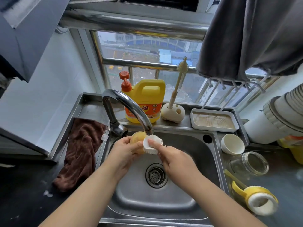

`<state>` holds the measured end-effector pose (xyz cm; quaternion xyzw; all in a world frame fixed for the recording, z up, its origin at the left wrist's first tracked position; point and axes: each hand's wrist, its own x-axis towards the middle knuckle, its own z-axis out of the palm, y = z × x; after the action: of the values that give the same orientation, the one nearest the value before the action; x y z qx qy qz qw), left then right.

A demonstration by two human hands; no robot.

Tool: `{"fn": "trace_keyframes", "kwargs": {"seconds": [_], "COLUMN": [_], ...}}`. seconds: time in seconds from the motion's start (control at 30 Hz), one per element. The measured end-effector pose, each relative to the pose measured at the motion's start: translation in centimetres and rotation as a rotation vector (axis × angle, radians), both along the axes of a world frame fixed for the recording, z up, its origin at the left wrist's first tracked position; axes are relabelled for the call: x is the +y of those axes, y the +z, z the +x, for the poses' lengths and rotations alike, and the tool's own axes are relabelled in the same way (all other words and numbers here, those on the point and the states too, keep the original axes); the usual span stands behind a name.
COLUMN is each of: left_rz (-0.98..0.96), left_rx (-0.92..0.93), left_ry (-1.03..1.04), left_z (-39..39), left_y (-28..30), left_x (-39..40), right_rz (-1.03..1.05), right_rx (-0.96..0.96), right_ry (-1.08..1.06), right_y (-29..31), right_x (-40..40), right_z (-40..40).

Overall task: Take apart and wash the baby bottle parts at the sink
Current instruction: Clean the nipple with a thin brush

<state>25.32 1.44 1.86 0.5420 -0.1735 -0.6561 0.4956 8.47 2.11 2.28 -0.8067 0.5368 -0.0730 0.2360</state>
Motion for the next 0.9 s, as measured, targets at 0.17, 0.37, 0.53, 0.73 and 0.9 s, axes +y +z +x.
{"fn": "trace_keyframes", "kwargs": {"seconds": [0.17,0.37,0.53,0.73,0.9], "left_rz": [-0.062,-0.067,-0.048,-0.055,-0.024], "left_rx": [-0.047,-0.011,0.016,0.080,0.105], "left_ry": [-0.033,-0.069,-0.030,0.004,-0.025], "left_z": [-0.3,-0.8,-0.5,-0.8,-1.3], "left_y": [0.0,0.0,-0.2,-0.1,-0.2], "left_x": [0.2,0.4,0.4,0.5,0.6], "right_rz": [0.065,0.079,0.034,0.060,0.117], "right_rx": [-0.071,-0.089,-0.035,-0.141,-0.133], "right_ry": [-0.069,-0.159,-0.019,-0.052,-0.205], "right_y": [-0.5,-0.4,-0.1,-0.3,-1.1], "right_x": [-0.9,-1.1,0.7,0.9,0.1], "right_z": [-0.8,-1.1,-0.4,-1.0,-1.7]}}
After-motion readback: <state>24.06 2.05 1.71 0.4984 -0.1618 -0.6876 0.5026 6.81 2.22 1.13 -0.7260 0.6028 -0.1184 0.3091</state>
